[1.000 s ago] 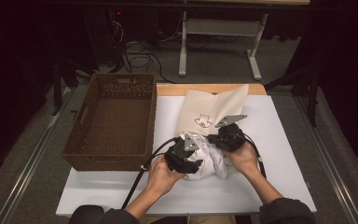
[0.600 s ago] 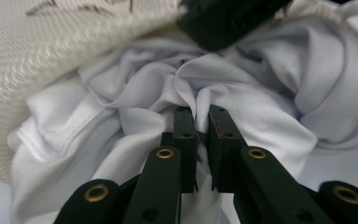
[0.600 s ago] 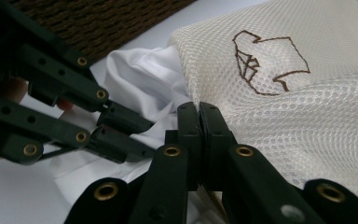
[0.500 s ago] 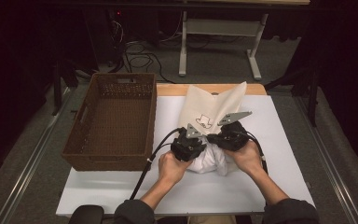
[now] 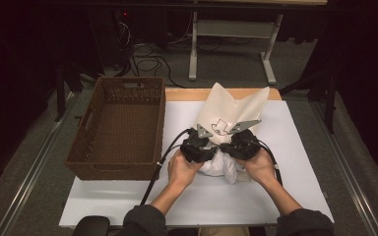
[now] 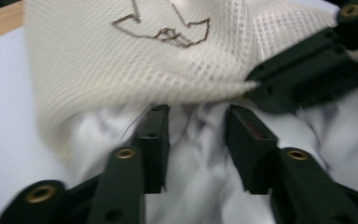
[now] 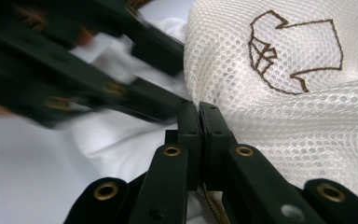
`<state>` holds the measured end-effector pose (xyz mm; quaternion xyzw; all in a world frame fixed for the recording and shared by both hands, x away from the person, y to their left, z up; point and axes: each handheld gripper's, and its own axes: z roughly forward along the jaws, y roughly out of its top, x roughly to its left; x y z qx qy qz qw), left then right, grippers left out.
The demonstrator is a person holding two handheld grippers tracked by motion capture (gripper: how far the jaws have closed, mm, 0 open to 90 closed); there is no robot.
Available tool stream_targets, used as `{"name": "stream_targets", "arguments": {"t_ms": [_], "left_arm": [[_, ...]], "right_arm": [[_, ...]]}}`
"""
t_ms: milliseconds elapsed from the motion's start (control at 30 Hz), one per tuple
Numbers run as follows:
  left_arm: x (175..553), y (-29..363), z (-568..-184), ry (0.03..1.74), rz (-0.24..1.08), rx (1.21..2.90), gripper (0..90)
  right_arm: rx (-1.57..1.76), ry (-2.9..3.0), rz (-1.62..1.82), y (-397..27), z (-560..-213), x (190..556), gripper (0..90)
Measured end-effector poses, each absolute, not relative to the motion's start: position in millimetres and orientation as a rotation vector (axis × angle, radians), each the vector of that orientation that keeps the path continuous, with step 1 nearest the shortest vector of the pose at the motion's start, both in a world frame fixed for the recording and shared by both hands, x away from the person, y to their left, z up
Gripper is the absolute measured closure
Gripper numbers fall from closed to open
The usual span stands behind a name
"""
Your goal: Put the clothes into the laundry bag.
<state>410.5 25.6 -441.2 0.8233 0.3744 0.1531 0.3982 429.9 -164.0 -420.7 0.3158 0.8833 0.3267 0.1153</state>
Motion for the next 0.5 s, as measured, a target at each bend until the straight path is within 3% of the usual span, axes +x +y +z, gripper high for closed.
{"name": "stream_targets", "arguments": {"t_ms": [233, 500], "left_arm": [[388, 53, -442, 0.999, 0.422, 2.121, 40.3], [429, 55, -464, 1.188, 0.341, 2.04, 36.9]], "right_arm": [[0.915, 2.581, 0.954, -164, -420, 430, 89.6], [0.941, 2.587, 0.971, -171, -419, 432, 89.6]]}}
